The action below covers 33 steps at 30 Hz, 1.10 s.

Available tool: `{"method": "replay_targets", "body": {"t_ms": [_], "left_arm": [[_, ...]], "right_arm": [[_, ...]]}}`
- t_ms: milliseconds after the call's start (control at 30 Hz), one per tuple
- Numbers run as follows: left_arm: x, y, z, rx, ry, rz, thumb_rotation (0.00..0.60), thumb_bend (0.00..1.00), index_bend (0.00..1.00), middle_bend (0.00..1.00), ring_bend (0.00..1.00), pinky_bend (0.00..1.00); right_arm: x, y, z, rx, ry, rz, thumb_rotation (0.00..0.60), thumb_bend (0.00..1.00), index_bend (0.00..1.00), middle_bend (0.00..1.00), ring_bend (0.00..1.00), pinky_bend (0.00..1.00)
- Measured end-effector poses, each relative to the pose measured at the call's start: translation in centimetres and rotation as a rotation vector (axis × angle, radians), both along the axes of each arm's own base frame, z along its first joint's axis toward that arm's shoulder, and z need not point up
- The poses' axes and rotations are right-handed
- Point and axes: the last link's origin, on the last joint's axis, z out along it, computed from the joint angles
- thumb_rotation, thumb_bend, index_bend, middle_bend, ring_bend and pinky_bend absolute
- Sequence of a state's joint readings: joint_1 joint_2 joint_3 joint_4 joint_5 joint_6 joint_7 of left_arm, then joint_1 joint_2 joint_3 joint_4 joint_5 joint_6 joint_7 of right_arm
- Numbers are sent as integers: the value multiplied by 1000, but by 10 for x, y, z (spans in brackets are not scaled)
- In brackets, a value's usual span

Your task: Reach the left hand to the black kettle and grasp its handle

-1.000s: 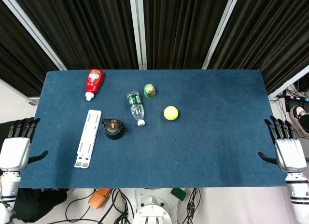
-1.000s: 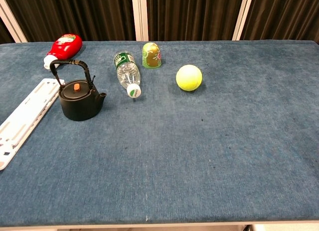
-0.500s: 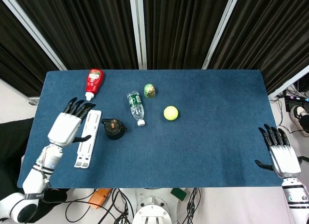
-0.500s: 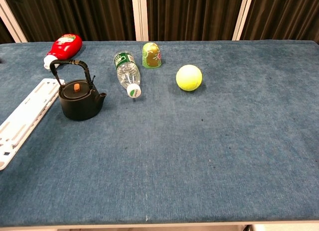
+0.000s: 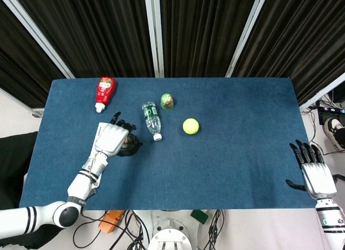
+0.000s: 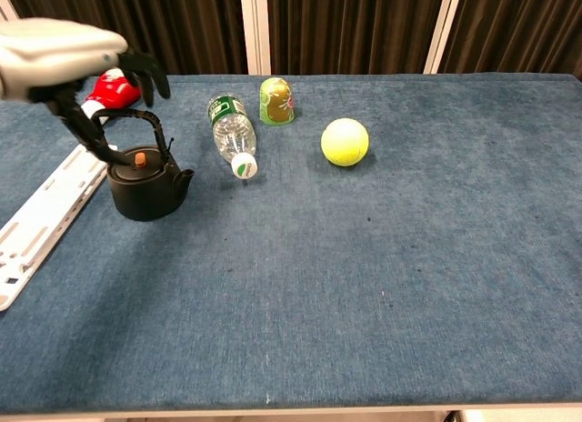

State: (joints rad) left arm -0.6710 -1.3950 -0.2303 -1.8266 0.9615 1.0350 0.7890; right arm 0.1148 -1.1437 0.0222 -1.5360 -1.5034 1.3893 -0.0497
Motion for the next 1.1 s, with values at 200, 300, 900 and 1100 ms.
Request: {"method": "replay_targets", "body": {"t_ms": [200,300,900,1100], "left_arm": [[7,9,-13,-1,34,19,598,28,394,434,347,1],[6,13,-15,22,57,35,580,27,433,473,380,1],[-10,16,-25,16,90,109,536,19,697,724,608,1],[-13,17,-29,-20,50,141,443,15,796,835,714,1]], "right_arm": [[-1,0,-1,2,1,0,600,174,0,0,0,0],[-1,0,0,1,1,-4,600,174,0,0,0,0],[-2,-3,-2,10,0,-13,600,174,0,0,0,0],[-3,-3,-1,6,-6,-18,600,174,0,0,0,0]]}}
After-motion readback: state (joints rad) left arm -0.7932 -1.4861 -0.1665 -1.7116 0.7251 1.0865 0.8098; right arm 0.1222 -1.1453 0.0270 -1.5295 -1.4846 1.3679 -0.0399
